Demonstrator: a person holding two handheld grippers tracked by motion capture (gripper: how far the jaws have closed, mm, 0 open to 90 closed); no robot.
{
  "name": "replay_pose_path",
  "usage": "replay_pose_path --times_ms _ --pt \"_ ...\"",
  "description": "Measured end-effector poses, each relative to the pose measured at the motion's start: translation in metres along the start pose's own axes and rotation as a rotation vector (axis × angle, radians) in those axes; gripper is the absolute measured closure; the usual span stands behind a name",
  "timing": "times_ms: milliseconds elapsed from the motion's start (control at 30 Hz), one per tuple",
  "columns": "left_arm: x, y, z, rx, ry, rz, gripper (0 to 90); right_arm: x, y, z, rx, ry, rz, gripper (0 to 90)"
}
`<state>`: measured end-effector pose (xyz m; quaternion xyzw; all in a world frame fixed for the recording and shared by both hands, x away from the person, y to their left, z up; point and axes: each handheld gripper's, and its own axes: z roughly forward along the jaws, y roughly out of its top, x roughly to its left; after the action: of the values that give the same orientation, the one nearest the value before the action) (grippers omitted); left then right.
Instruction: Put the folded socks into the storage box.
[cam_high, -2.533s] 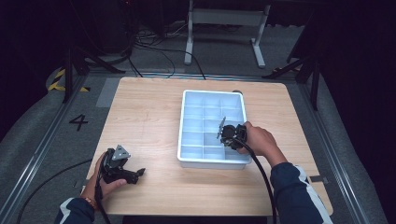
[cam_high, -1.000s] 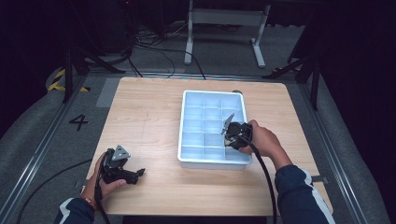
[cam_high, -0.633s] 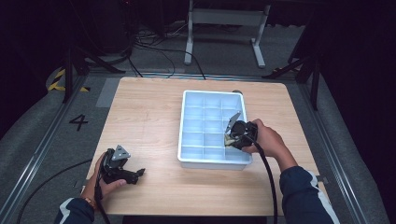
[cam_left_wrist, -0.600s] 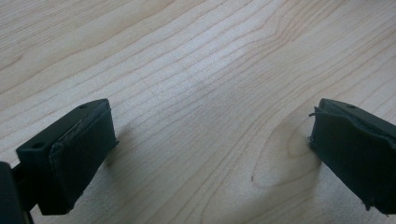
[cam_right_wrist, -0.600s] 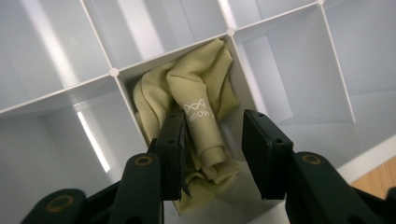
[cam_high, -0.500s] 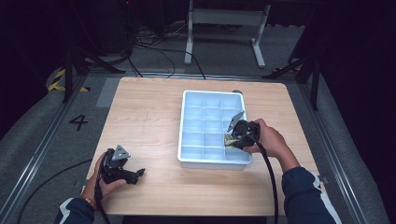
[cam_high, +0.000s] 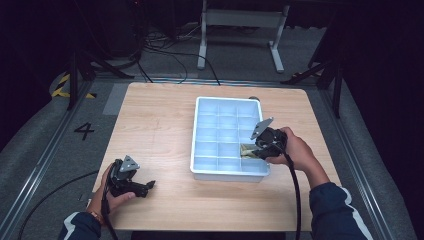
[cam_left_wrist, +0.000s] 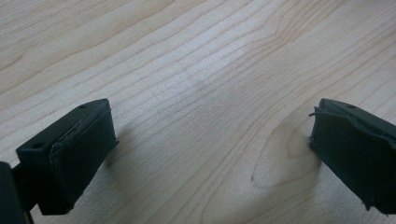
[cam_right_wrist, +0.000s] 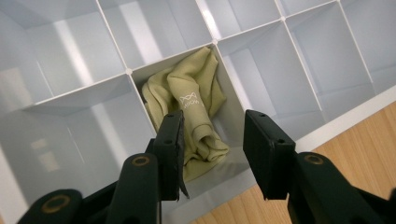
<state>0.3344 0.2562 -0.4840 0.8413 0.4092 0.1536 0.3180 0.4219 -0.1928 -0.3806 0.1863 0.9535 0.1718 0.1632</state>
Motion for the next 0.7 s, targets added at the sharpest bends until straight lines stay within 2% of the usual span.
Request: replay_pose_path --times_ms 333,700 --pt "0.0 0.0 0.0 0.0 -0.003 -0.003 0.4 0.006 -0.005 -0.013 -0.051 -0.018 0.01 57.3" --pt "0.0 0.0 0.0 0.0 -0.004 -0.004 0.4 0.008 -0.015 -0.02 -0.068 -0.043 0.026 54.9"
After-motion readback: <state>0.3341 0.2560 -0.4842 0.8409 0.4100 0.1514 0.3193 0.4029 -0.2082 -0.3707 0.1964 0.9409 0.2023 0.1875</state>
